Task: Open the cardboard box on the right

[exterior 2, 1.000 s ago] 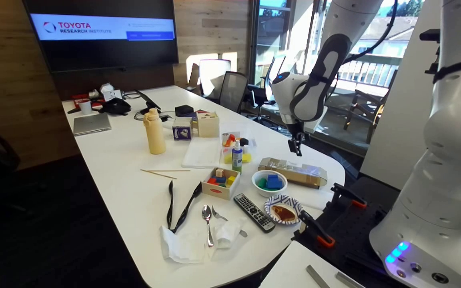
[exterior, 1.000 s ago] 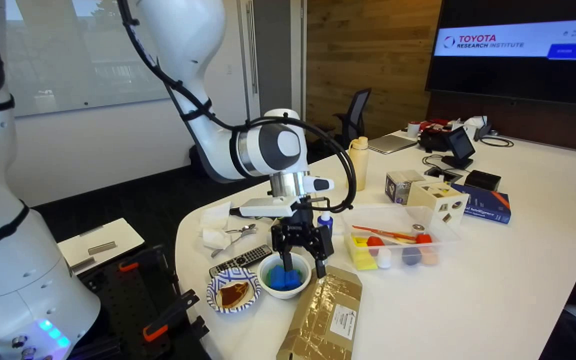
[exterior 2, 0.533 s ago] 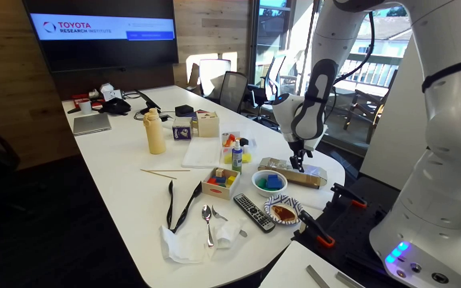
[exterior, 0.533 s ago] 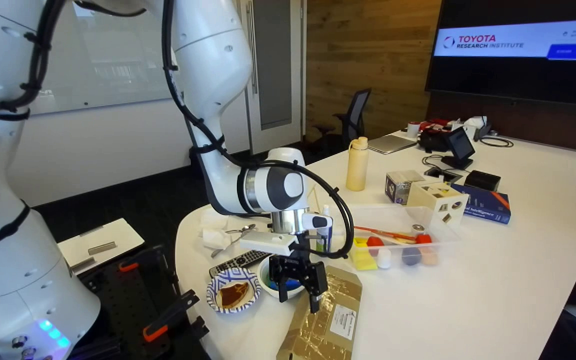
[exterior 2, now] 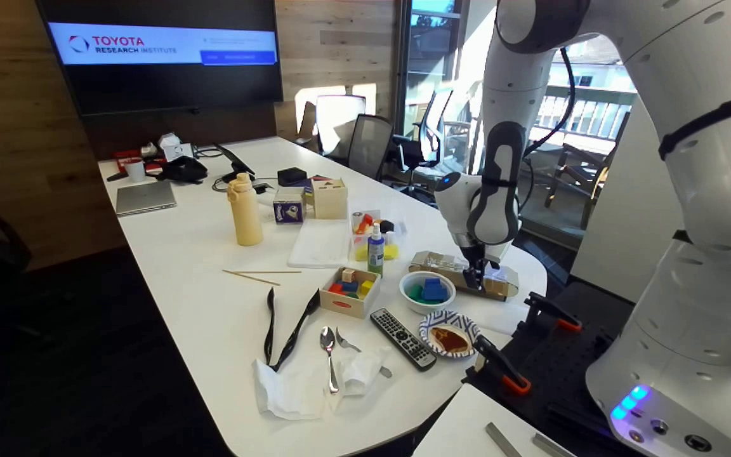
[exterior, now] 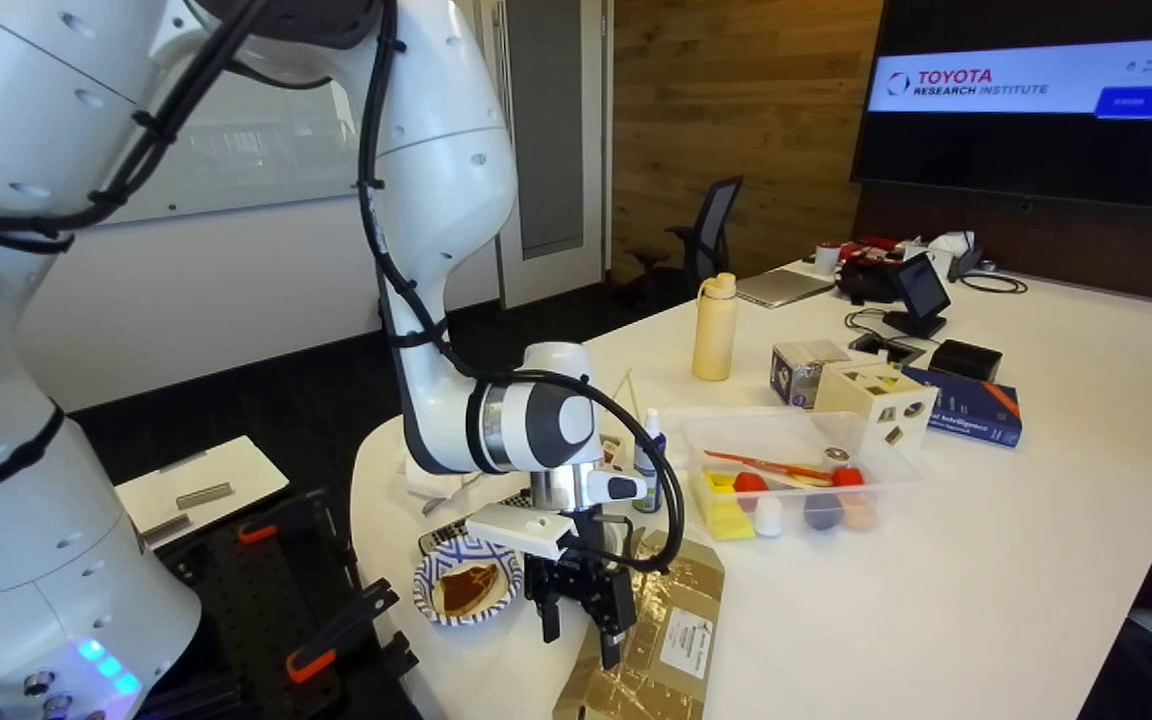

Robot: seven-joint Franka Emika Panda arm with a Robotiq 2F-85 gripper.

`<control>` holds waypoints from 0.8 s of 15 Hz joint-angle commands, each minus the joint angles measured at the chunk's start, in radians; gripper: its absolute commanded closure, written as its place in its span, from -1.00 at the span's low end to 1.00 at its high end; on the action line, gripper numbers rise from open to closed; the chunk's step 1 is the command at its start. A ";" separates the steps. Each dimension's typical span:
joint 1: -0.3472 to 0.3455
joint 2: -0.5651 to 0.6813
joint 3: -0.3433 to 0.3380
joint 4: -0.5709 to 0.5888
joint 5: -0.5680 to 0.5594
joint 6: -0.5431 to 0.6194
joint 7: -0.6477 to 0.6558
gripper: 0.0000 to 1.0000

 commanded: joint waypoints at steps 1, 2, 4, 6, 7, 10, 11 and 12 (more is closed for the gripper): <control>0.114 0.055 -0.077 0.006 -0.027 0.069 0.095 -1.00; 0.146 0.073 -0.098 0.010 -0.026 0.084 0.116 -1.00; 0.188 0.100 -0.122 0.019 -0.042 0.100 0.168 -1.00; 0.230 0.122 -0.146 0.024 -0.042 0.113 0.211 -1.00; 0.249 0.135 -0.158 0.029 -0.043 0.119 0.232 -1.00; 0.294 0.169 -0.191 0.046 -0.037 0.131 0.289 -1.00; 0.303 0.180 -0.198 0.054 -0.033 0.133 0.304 -1.00; 0.311 0.189 -0.205 0.059 -0.031 0.135 0.318 -1.00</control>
